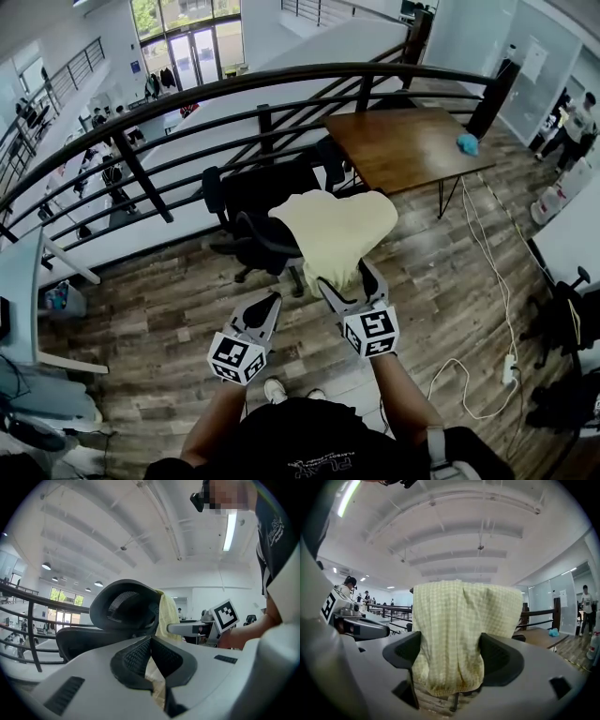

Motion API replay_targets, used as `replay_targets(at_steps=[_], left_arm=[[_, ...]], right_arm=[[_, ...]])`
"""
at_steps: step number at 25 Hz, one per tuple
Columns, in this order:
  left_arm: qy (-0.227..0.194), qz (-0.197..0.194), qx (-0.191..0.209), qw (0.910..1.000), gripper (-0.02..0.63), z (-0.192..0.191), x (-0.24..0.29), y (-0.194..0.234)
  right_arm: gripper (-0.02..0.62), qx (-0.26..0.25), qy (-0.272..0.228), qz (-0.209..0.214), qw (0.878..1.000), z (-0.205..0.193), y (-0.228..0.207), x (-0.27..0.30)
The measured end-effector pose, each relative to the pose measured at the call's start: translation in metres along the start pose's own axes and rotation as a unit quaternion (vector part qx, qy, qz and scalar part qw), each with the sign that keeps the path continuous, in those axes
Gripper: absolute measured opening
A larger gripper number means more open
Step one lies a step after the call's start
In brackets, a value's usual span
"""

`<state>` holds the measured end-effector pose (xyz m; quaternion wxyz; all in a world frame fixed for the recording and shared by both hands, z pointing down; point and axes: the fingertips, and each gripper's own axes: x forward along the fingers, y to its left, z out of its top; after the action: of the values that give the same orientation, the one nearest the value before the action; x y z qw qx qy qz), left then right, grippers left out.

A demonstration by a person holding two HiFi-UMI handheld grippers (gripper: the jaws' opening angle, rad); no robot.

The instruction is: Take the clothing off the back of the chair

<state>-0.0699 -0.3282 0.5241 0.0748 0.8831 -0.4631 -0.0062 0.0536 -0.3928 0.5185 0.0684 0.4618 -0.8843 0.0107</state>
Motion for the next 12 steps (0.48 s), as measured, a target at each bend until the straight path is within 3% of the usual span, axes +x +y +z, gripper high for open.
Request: replay_targets(at_steps=[7, 9, 12], left_arm=[[-0.004, 0.005, 0.017, 0.9998, 0.012, 0.006, 0.002, 0.009], [-0.003, 0.005, 0.019, 0.9998, 0.012, 0.007, 0.001, 0.009], [-0.002, 0.003, 0.018, 0.9998, 0.012, 0.007, 0.002, 0.008]], right_arm=[[0.353, -0.007, 0.015, -0.012, 1.0, -0.004, -0.001, 0.004], [0.205, -0.007, 0.009, -0.026, 1.0, -0.001, -0.005, -0.001], [0.141, -0.003, 0.004, -0.034, 0.999, 0.003, -0.007, -0.006]])
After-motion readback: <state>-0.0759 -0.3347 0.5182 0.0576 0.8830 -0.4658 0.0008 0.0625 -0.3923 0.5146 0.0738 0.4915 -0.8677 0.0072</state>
